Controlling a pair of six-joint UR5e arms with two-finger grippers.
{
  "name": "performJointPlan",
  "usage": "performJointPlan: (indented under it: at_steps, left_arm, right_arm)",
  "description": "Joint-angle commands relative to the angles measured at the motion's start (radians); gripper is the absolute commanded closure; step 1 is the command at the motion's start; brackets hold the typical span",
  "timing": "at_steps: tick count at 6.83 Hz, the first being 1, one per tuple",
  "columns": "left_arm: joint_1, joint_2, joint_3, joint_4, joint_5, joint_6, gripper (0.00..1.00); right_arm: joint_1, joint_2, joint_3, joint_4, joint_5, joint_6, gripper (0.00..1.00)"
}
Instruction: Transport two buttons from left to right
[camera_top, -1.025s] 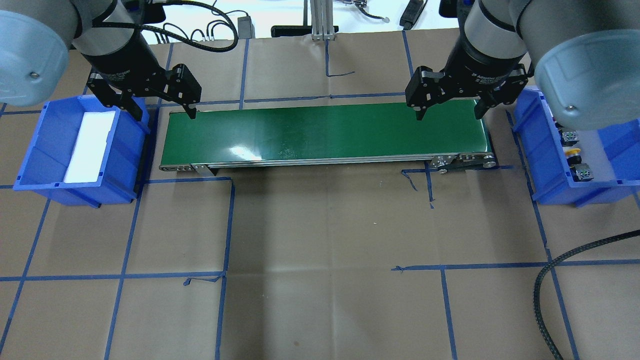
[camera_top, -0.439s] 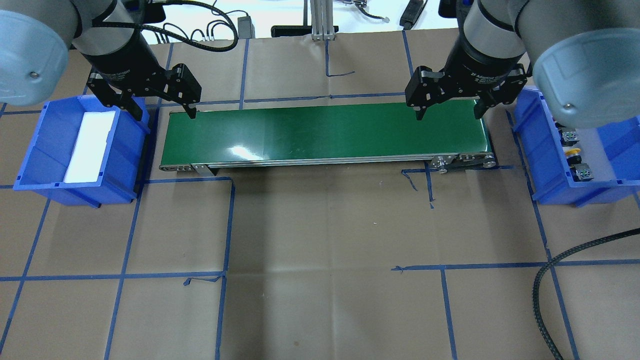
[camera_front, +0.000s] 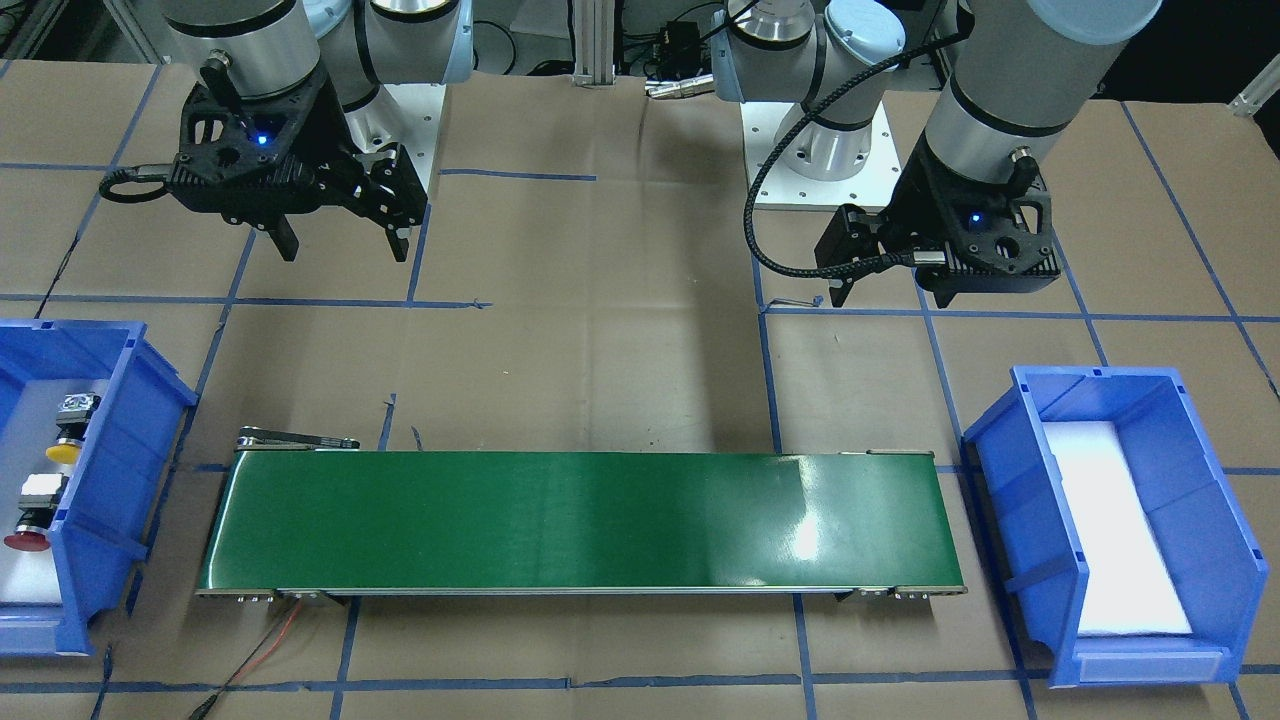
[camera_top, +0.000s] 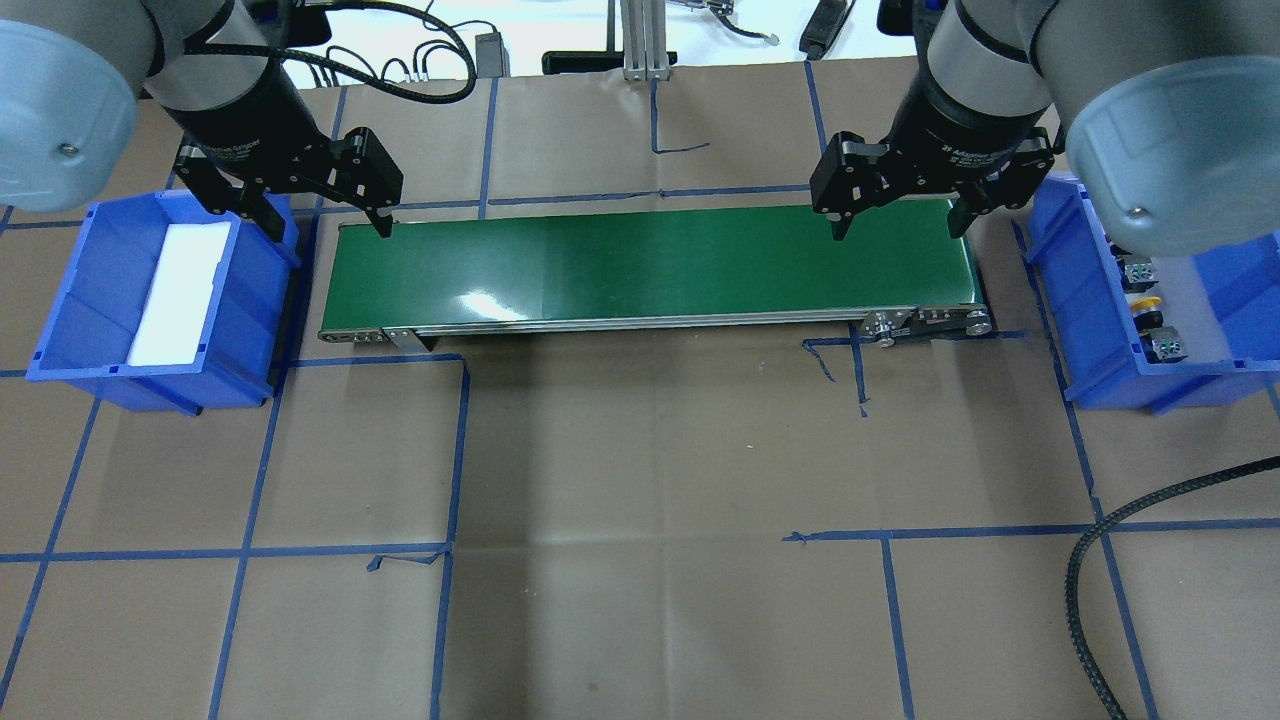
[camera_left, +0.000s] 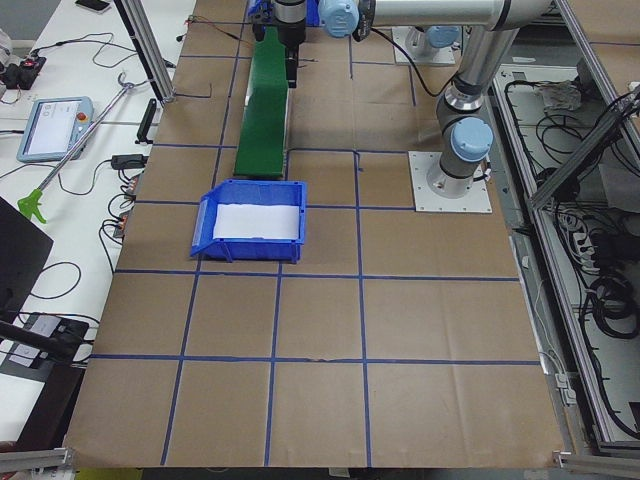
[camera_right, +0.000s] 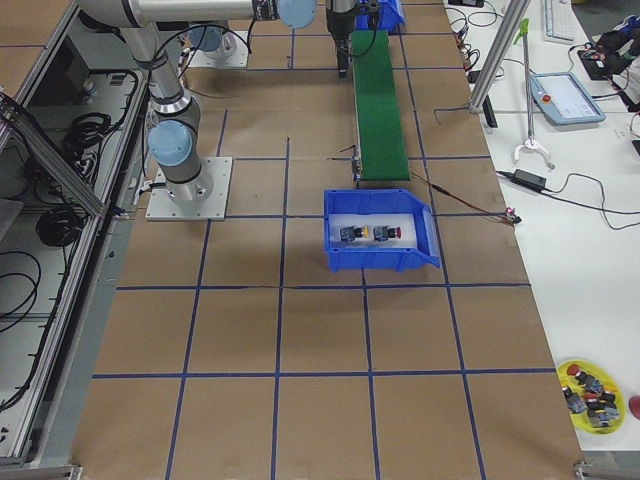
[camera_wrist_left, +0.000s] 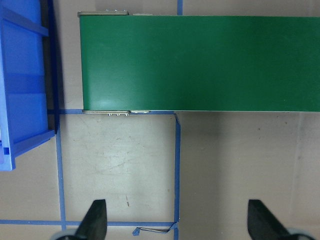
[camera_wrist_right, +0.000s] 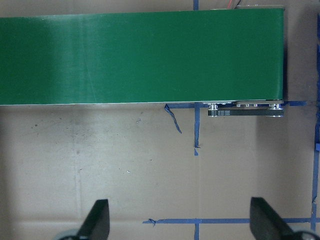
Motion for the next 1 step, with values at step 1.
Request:
performJointPlan:
  at_steps: [1]
  left_arm:
    - [0.000,0.000,0.000,0.000,0.000,0.000,0.00]
  right_arm:
    - [0.000,0.001,0.001,0.000,0.000,0.000,0.00]
